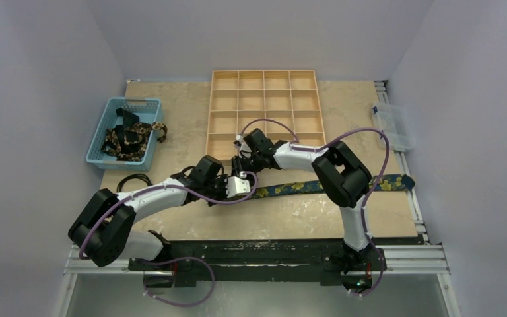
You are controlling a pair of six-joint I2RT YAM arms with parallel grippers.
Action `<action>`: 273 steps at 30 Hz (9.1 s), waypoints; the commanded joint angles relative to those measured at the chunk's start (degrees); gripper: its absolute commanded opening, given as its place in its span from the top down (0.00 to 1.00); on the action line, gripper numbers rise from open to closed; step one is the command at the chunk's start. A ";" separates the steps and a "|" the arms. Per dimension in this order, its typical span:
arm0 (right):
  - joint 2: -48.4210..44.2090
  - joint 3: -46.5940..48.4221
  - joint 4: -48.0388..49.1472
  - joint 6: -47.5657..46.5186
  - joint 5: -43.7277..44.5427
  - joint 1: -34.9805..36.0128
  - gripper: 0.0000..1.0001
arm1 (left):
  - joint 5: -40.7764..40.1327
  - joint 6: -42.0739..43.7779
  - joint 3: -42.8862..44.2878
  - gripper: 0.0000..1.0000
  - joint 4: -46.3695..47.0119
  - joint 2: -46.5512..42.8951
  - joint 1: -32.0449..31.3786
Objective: Roll the ties
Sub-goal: Roll the tie at the center of the board.
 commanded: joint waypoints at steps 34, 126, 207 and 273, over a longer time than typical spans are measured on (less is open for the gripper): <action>1.62 -6.90 5.92 -2.24 2.08 -1.19 1.00 | -0.04 -1.56 -0.24 0.52 -1.96 -3.60 0.16; -5.51 -9.56 2.30 -7.80 -0.32 -4.59 0.79 | -8.62 -93.92 -28.09 1.00 54.14 -5.55 3.82; 3.46 -10.80 -2.88 -14.26 4.13 -5.71 1.00 | 17.44 -20.31 7.23 0.38 5.70 -7.17 0.45; 0.96 -16.60 -13.44 -26.02 10.66 -12.20 1.00 | 5.53 -15.29 -3.05 0.43 32.14 9.53 -8.31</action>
